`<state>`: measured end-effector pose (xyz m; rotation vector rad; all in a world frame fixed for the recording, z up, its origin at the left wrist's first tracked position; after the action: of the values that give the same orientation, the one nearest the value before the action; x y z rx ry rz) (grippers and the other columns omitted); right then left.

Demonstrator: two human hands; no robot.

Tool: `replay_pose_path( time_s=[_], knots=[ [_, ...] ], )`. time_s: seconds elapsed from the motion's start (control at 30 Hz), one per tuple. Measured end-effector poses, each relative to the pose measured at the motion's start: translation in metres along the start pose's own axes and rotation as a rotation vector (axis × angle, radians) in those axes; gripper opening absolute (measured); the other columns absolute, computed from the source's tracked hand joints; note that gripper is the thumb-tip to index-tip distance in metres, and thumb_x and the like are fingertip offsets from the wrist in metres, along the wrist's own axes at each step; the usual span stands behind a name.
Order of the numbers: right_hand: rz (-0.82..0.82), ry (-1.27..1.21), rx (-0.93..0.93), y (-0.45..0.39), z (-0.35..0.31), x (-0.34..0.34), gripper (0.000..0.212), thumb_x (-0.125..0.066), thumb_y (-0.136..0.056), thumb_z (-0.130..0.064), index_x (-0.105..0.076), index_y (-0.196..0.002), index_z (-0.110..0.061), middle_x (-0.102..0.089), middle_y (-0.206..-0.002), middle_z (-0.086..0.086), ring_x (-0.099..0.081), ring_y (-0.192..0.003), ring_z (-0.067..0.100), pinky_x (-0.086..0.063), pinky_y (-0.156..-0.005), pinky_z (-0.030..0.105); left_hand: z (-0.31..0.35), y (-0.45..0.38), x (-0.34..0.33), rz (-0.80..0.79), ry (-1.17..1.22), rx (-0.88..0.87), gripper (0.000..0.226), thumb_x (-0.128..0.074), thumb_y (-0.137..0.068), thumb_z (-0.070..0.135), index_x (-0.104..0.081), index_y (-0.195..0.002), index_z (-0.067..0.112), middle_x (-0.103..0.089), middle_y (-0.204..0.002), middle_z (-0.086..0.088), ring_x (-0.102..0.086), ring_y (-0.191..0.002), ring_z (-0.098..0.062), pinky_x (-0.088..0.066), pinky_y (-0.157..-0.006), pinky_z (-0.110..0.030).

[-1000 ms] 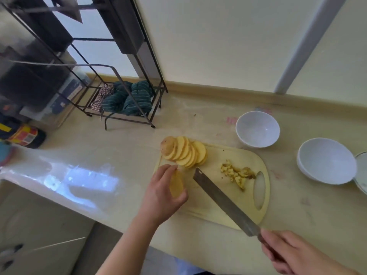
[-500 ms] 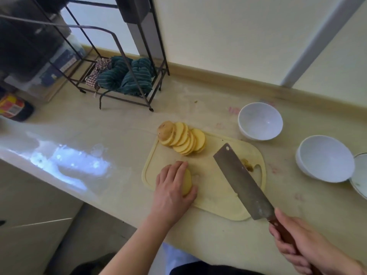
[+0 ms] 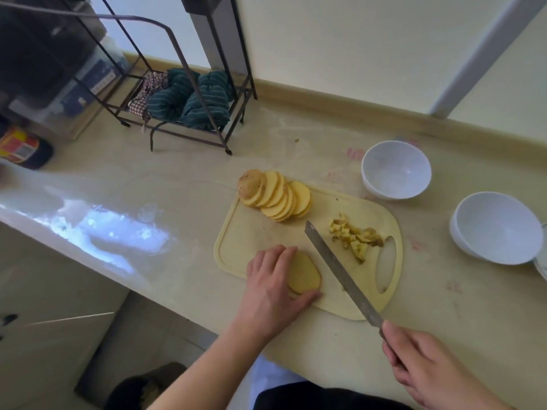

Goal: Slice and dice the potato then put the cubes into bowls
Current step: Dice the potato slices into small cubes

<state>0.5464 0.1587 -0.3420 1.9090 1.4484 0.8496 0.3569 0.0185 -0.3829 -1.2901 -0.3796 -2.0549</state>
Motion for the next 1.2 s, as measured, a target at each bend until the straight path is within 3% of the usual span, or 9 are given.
replay_pose_path(
  time_s=[0.13,0.27,0.37,0.5,0.63,0.8,1.07,1.2],
  knots=[
    [-0.011,0.065,0.019,0.001,0.002,-0.005,0.052,-0.04,-0.08,-0.067,-0.044,-0.06,-0.019,-0.031,-0.052,0.001,-0.025,-0.046,0.016,-0.023,-0.043,0.023,0.018,0.004,-0.012,0.084,0.005,-0.002,0.076,-0.064,-0.081,0.07,-0.055,-0.133,0.016,-0.053,-0.121,-0.004,-0.048,-0.111,-0.026,-0.04,-0.099,-0.039],
    [-0.001,0.054,0.001,0.001,0.0,0.002,0.054,-0.041,-0.08,-0.065,-0.044,-0.064,-0.013,-0.029,-0.052,0.001,-0.025,-0.045,0.013,-0.023,-0.043,0.02,0.017,0.007,-0.012,0.075,0.009,-0.024,0.076,-0.062,-0.082,0.071,-0.056,-0.135,0.016,-0.05,-0.13,-0.006,-0.049,-0.116,-0.029,-0.044,-0.1,-0.045],
    [0.03,0.1,0.026,0.001,-0.002,0.003,0.063,-0.04,-0.077,-0.079,-0.043,-0.06,-0.018,-0.031,-0.051,-0.003,-0.029,-0.047,0.012,-0.025,-0.044,0.02,0.02,0.008,-0.01,0.107,0.041,-0.134,0.059,-0.068,-0.086,0.056,-0.057,-0.129,0.018,-0.05,-0.136,-0.008,-0.051,-0.119,-0.032,-0.044,-0.101,-0.044],
    [0.057,0.198,0.06,0.001,0.001,0.003,0.079,-0.034,-0.061,-0.097,-0.047,-0.064,-0.018,-0.039,-0.054,-0.001,-0.035,-0.05,0.013,-0.031,-0.052,0.026,0.019,0.008,-0.009,0.134,0.053,-0.227,0.041,-0.074,-0.089,0.042,-0.071,-0.114,0.009,-0.064,-0.127,-0.012,-0.057,-0.118,-0.033,-0.048,-0.097,-0.047],
    [0.076,0.254,0.085,0.002,-0.002,0.004,0.084,-0.028,-0.06,-0.098,-0.044,-0.065,-0.017,-0.038,-0.054,-0.003,-0.037,-0.051,0.01,-0.033,-0.055,0.029,0.02,0.007,-0.008,0.102,0.059,-0.23,0.04,-0.075,-0.09,0.037,-0.074,-0.113,0.004,-0.065,-0.126,-0.014,-0.058,-0.119,-0.035,-0.049,-0.1,-0.046],
    [0.125,0.342,0.135,0.005,-0.008,0.007,0.092,-0.021,-0.062,-0.097,-0.038,-0.072,-0.008,-0.033,-0.055,-0.002,-0.033,-0.05,0.005,-0.029,-0.052,0.021,0.021,0.006,-0.01,0.106,0.072,-0.228,0.041,-0.075,-0.089,0.036,-0.072,-0.114,0.003,-0.06,-0.129,-0.012,-0.057,-0.119,-0.035,-0.049,-0.1,-0.047],
    [0.114,0.362,0.115,0.009,-0.007,0.006,0.074,-0.031,-0.077,-0.078,-0.039,-0.069,-0.005,-0.034,-0.055,0.0,-0.035,-0.049,0.006,-0.03,-0.052,0.02,0.023,0.003,-0.007,0.129,0.105,-0.233,0.041,-0.076,-0.086,0.034,-0.069,-0.111,0.003,-0.053,-0.129,-0.006,-0.052,-0.119,-0.03,-0.049,-0.099,-0.044],
    [0.11,0.373,0.071,0.014,-0.002,0.009,0.092,-0.021,-0.062,-0.096,-0.041,-0.07,-0.007,-0.037,-0.053,-0.001,-0.04,-0.049,0.007,-0.034,-0.053,0.02,0.023,0.003,-0.007,0.128,0.103,-0.225,0.041,-0.076,-0.086,0.035,-0.072,-0.11,0.001,-0.055,-0.128,-0.006,-0.053,-0.119,-0.03,-0.049,-0.099,-0.045]
  ],
)
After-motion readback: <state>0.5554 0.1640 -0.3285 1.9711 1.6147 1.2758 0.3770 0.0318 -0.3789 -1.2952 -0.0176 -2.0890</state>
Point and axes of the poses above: each hand's wrist, its own y-axis away from the middle knuckle, its own x-axis out of the back of the hand, z = x × y, the point moved 6 cm from there along -y, towards the middle knuckle
